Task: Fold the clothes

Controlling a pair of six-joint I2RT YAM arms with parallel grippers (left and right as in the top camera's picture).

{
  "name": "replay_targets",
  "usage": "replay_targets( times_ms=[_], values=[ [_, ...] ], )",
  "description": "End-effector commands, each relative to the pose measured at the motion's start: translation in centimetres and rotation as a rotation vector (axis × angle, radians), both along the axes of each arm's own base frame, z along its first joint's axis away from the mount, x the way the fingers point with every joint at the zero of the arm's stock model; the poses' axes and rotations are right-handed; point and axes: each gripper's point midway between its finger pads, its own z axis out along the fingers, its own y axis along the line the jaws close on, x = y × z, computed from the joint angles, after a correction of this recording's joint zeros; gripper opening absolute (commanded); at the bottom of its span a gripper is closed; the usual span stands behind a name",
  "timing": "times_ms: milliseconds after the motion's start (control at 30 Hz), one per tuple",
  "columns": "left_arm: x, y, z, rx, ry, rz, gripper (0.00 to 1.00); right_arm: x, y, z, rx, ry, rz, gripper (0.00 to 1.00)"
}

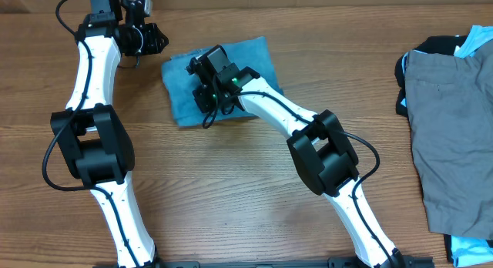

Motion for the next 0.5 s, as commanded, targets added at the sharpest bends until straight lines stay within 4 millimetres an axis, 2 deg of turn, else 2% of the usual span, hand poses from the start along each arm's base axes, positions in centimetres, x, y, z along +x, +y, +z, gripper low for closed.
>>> replay_targets(
  times_ms=[0,167,200,267,333,400,433,467],
  values=[
    [0.1,-0.1,0.1,0.027,-0.01,-0.012,0.2,-4.3,-6.9,-7.2,-0.271,0.231,-0.027,0.04],
    [0.0,-0.2,0.1,0.024,-0.005,-0.013,0.2,-7.1,-15.1,-5.3,-0.458,0.432,-0.041,0.04],
    [-0.3,-0.6,0.0,0.014,0.005,-0.022,0.21,-7.5,-17.9,-5.0,-0.525,0.483,-0.075,0.04],
    [-0.9,-1.5,-0.3,0.008,0.033,-0.039,0.26,-7.5,-20.7,-4.7,-0.552,0.538,-0.122,0.04],
    [-1.5,-2.6,-0.6,0.004,0.061,-0.057,0.31,-6.8,-21.3,-4.5,-0.477,0.567,-0.14,0.04],
    [-2.1,-4.3,-0.9,-0.012,0.085,-0.091,0.37,-6.5,-20.3,-4.2,-0.356,0.589,-0.099,0.04],
    [-2.5,-5.8,-1.3,-0.027,0.093,-0.135,0.43,-6.2,-19.7,-4.0,-0.294,0.598,-0.103,0.04],
    [-2.9,-7.7,-1.5,-0.043,0.091,-0.193,0.56,-6.0,-19.3,-3.9,-0.257,0.603,-0.104,0.04]
  ],
)
